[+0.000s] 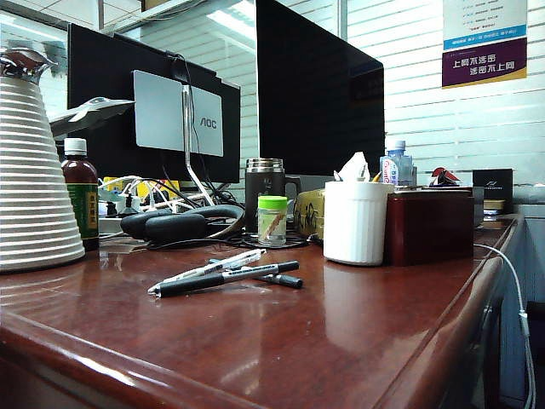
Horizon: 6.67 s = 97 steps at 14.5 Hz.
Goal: Pick up all the pens on the desk and put them into the pen holder one by one.
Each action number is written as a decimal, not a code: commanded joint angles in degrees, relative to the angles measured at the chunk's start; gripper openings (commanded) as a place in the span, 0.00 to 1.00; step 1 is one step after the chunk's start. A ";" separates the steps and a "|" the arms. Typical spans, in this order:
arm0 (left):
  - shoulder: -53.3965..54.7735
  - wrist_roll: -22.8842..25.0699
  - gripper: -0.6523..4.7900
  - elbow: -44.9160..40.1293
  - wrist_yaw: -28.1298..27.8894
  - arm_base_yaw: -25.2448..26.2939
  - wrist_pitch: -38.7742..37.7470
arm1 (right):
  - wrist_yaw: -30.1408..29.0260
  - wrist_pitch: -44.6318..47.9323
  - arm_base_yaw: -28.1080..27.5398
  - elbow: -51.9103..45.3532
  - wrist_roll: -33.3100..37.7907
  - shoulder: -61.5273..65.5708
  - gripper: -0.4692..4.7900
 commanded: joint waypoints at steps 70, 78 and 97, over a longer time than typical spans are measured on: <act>59.65 1.99 1.00 41.20 -2.64 -37.42 -1.49 | -9.05 39.15 22.49 54.99 7.28 82.77 0.08; 71.34 1.05 1.00 41.18 -1.05 -37.46 5.88 | -9.44 65.44 17.86 48.44 13.73 103.16 0.08; 71.89 1.27 1.00 41.18 -1.46 -37.46 1.16 | -14.69 64.65 17.86 49.70 12.90 107.23 0.44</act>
